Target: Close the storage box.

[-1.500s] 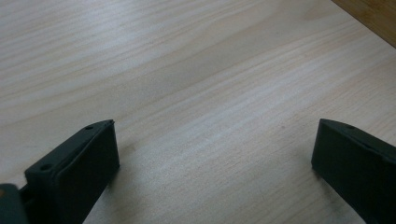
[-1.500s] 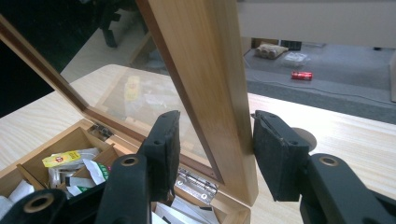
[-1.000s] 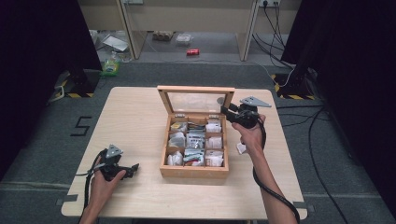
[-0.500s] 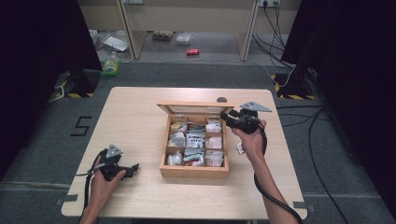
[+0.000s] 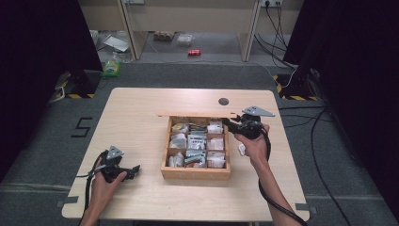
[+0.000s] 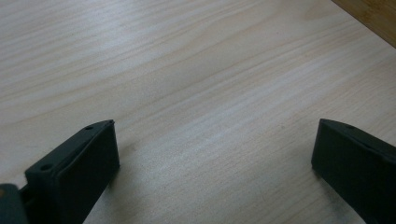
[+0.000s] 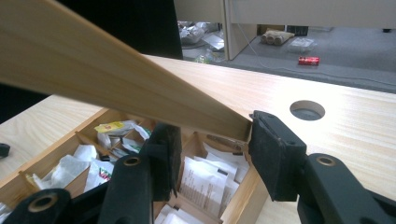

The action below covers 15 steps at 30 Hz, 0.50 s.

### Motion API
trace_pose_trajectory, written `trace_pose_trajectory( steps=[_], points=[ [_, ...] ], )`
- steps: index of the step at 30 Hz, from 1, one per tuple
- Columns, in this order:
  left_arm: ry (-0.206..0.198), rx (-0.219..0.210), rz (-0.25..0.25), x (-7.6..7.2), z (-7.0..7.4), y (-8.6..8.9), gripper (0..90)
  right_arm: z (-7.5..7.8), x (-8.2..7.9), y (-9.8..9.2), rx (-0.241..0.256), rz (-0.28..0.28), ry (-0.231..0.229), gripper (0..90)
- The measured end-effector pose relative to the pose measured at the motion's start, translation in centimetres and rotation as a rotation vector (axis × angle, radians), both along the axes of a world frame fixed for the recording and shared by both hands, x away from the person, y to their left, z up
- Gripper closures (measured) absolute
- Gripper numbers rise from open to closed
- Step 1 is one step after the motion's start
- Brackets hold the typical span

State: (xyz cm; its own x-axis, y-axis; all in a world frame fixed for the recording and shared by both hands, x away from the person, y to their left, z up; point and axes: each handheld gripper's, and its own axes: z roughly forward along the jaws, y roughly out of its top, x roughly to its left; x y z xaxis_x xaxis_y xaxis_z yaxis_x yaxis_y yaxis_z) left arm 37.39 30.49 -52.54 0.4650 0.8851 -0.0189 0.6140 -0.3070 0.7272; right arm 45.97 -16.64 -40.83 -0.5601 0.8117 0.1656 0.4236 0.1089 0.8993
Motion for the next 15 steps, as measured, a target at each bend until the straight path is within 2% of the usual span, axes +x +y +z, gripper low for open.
trace_pose_trajectory(
  steps=[15],
  points=[
    [0.000,-0.001,0.001,0.0,0.0,0.0,0.1,-0.9,-1.6,-0.4,-0.023,0.029,0.014,54.3]
  ],
)
